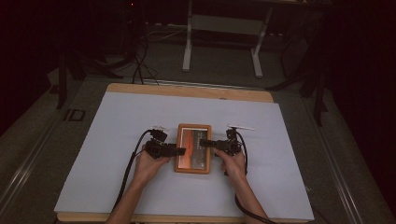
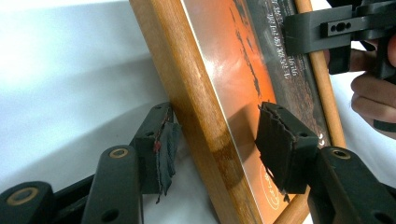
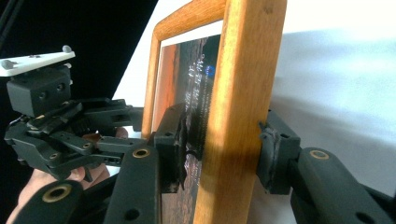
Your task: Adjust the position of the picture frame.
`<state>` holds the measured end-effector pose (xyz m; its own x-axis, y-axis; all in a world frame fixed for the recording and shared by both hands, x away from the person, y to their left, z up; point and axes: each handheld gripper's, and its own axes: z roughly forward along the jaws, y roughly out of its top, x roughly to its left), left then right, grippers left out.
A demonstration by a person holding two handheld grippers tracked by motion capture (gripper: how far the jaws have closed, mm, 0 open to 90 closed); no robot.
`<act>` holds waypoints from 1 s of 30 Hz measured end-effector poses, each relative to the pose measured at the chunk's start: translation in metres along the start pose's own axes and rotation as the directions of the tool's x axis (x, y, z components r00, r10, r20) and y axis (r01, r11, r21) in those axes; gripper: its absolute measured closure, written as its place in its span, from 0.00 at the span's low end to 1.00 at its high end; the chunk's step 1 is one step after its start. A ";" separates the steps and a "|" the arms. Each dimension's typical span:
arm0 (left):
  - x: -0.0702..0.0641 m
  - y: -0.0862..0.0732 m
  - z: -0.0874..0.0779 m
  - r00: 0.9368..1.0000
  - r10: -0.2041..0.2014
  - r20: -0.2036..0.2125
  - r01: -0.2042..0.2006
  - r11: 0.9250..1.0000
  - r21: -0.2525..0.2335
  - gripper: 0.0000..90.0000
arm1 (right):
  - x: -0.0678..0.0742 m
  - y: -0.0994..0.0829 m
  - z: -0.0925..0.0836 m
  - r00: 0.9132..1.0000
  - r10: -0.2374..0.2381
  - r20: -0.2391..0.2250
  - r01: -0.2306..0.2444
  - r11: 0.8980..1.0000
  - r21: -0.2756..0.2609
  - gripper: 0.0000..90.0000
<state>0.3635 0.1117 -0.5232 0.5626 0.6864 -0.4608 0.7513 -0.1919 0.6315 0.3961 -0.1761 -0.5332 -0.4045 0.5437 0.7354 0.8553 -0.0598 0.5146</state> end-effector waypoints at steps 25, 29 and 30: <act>0.004 -0.001 0.005 1.000 -0.026 0.005 0.026 1.000 0.004 0.53 | -0.009 0.000 0.006 0.999 0.018 0.030 -0.019 0.999 0.027 0.59; 0.003 -0.001 0.005 1.000 -0.018 0.006 0.018 1.000 0.000 0.53 | -0.007 0.001 0.006 0.998 -0.005 0.056 0.003 1.000 0.028 0.57; 0.003 -0.001 0.005 1.000 -0.018 0.006 0.018 1.000 0.000 0.53 | -0.007 0.002 0.005 0.998 -0.013 0.064 0.011 1.000 0.026 0.57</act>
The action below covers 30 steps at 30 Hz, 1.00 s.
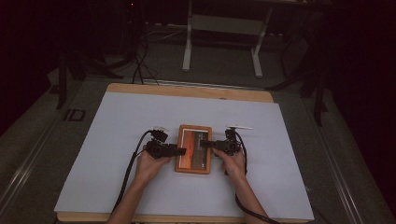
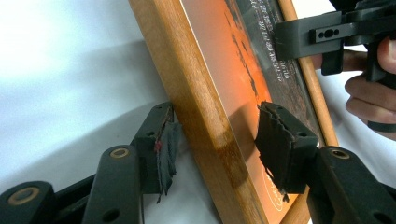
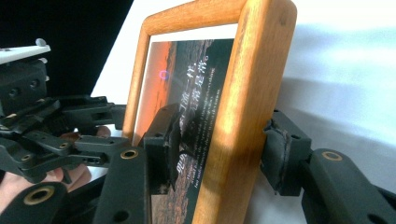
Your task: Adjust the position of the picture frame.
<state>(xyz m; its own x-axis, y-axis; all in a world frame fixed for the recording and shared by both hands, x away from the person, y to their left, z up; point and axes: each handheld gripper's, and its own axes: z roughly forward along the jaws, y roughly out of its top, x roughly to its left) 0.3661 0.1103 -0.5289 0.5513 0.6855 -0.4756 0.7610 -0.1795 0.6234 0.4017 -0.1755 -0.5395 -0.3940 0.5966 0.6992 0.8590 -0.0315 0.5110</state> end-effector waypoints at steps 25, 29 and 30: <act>-0.011 -0.002 0.001 0.995 0.070 -0.065 -0.069 0.998 0.014 0.45 | 0.025 0.004 -0.017 0.947 -0.228 0.225 0.229 0.973 0.025 0.53; -0.016 -0.002 -0.006 0.991 0.098 -0.095 -0.101 0.995 -0.017 0.45 | 0.031 0.008 -0.025 0.925 -0.273 0.266 0.281 0.960 0.007 0.53; -0.017 -0.002 -0.008 0.990 0.102 -0.102 -0.105 0.994 -0.022 0.45 | 0.033 0.009 -0.027 0.919 -0.284 0.274 0.294 0.956 0.005 0.53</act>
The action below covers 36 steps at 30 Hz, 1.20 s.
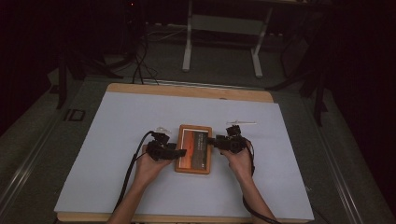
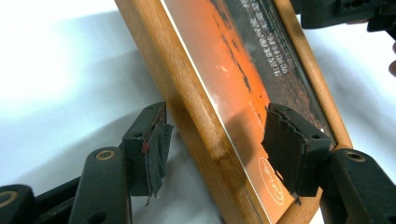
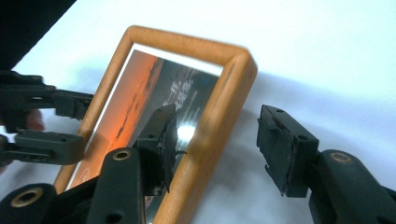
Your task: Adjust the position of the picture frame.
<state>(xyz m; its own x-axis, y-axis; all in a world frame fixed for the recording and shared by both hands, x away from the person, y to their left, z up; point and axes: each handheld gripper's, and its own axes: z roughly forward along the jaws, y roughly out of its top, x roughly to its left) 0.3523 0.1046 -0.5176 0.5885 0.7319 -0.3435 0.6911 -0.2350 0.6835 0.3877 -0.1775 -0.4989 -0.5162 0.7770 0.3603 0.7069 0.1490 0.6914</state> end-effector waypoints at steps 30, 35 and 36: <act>-0.018 -0.014 -0.059 0.987 0.122 -0.101 -0.139 0.972 -0.187 0.45 | 0.030 0.021 0.006 0.950 -0.287 0.120 0.295 0.954 -0.053 0.77; -0.021 -0.015 -0.064 0.986 0.122 -0.111 -0.144 0.966 -0.215 0.45 | 0.032 0.023 0.007 0.946 -0.301 0.120 0.309 0.950 -0.052 0.77; -0.022 -0.015 -0.064 0.986 0.124 -0.112 -0.146 0.965 -0.217 0.45 | 0.033 0.023 0.007 0.946 -0.300 0.119 0.308 0.950 -0.051 0.77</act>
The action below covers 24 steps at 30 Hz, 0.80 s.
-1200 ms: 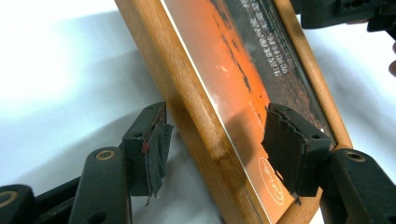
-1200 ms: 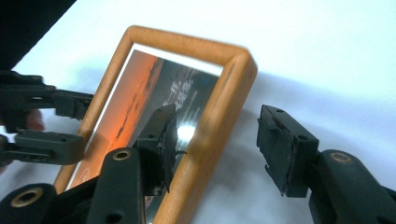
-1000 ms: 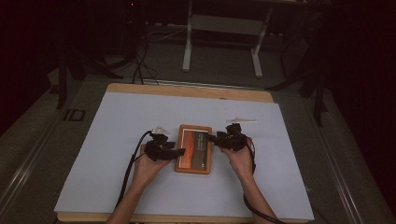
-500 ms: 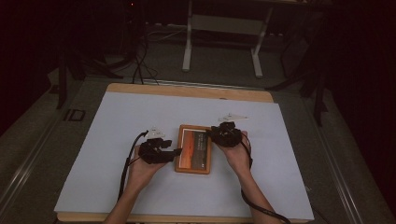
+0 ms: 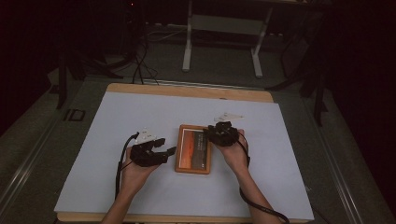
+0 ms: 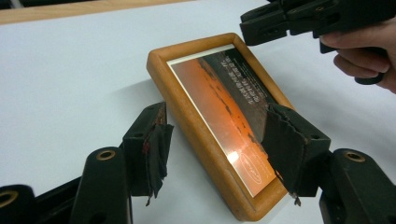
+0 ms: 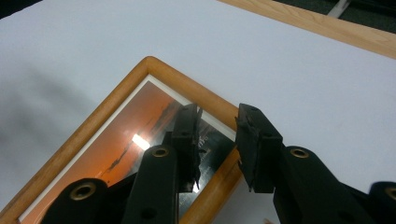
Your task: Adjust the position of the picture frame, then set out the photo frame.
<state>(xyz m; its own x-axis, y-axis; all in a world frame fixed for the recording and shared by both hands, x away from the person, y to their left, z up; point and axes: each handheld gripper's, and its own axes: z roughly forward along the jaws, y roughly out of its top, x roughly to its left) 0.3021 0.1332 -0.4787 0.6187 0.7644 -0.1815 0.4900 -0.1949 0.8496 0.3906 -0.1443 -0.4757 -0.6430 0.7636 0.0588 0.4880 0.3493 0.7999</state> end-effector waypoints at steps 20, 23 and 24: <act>-0.007 -0.004 -0.012 1.000 0.013 0.012 -0.012 0.999 -0.045 0.45 | -0.005 -0.008 0.014 1.000 0.008 -0.029 -0.008 1.000 0.015 0.84; -0.006 -0.006 -0.012 1.000 0.009 0.011 -0.008 0.999 -0.036 0.45 | -0.004 -0.008 0.016 1.000 0.004 -0.028 -0.003 1.000 0.025 0.88; -0.006 -0.007 -0.012 1.000 0.008 0.010 -0.008 0.999 -0.035 0.45 | -0.004 -0.008 0.016 1.000 0.004 -0.028 -0.003 1.000 0.028 0.88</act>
<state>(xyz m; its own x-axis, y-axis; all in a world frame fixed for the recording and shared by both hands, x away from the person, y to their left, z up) 0.2871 0.1375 -0.4778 0.6288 0.7565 -0.1797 0.4633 -0.1789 0.8680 0.3989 -0.1411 -0.4917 -0.6573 0.7496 0.0780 0.5059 0.3620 0.7830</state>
